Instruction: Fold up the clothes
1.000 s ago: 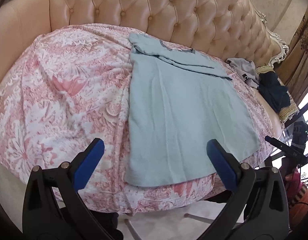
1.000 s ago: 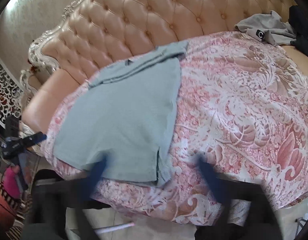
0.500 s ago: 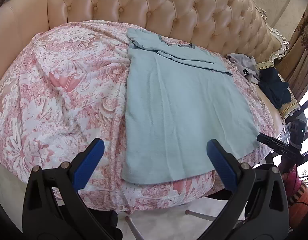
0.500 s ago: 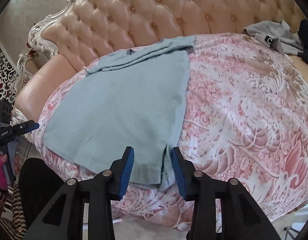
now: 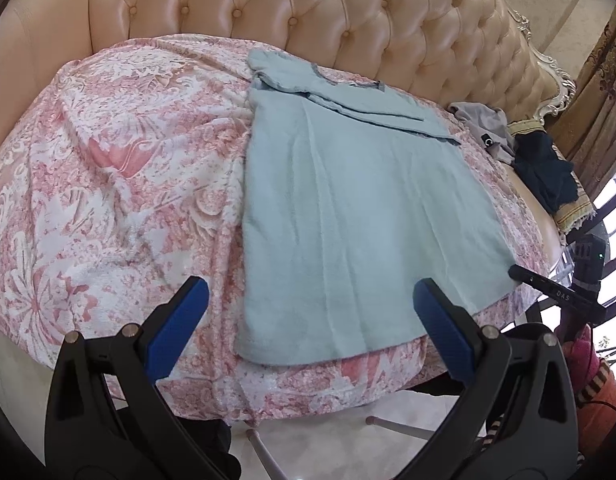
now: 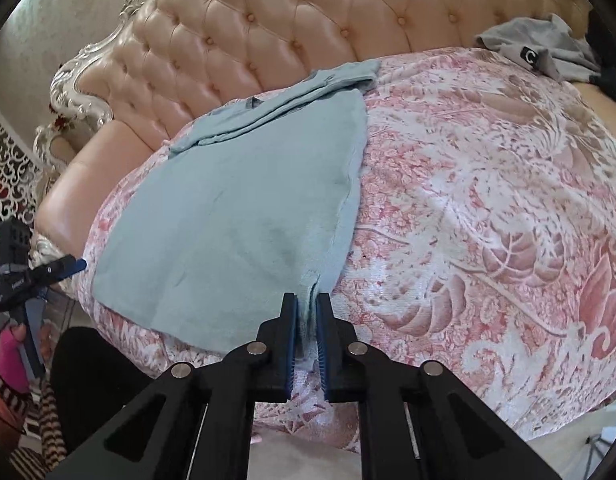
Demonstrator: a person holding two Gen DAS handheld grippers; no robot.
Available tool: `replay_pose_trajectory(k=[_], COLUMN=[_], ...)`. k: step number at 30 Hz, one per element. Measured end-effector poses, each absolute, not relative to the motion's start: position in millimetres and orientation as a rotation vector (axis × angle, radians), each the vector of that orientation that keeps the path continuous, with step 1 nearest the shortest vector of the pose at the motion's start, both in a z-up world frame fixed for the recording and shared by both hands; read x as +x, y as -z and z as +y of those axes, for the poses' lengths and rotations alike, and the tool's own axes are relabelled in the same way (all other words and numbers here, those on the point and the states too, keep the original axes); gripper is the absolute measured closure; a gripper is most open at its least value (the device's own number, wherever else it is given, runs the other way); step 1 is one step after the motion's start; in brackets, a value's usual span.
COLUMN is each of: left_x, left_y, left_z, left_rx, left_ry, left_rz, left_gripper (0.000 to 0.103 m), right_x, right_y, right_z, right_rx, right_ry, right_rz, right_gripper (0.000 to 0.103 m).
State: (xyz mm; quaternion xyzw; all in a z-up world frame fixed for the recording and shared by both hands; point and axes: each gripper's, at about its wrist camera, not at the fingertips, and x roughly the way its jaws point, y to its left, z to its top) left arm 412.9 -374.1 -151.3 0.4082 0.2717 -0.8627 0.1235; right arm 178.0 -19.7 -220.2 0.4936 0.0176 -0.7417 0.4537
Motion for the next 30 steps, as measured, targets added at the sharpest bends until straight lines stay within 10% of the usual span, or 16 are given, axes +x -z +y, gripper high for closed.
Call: replay_pose_trajectory(k=[22, 27, 30], left_x=[394, 399, 405], left_y=[182, 182, 186], left_z=[-372, -380, -390], left_rx=[1.356, 1.343, 1.333], left_ry=[2.531, 2.514, 2.480], left_rz=[0.881, 0.931, 0.978], left_gripper=[0.001, 0.072, 0.086], right_x=[162, 163, 162], right_y=[176, 184, 188], right_z=[-18, -17, -14], right_rx=[1.129, 1.149, 1.158], right_ry=[1.619, 1.628, 1.636], right_rz=[-0.387, -0.368, -0.360], right_gripper=[0.093, 0.093, 0.093])
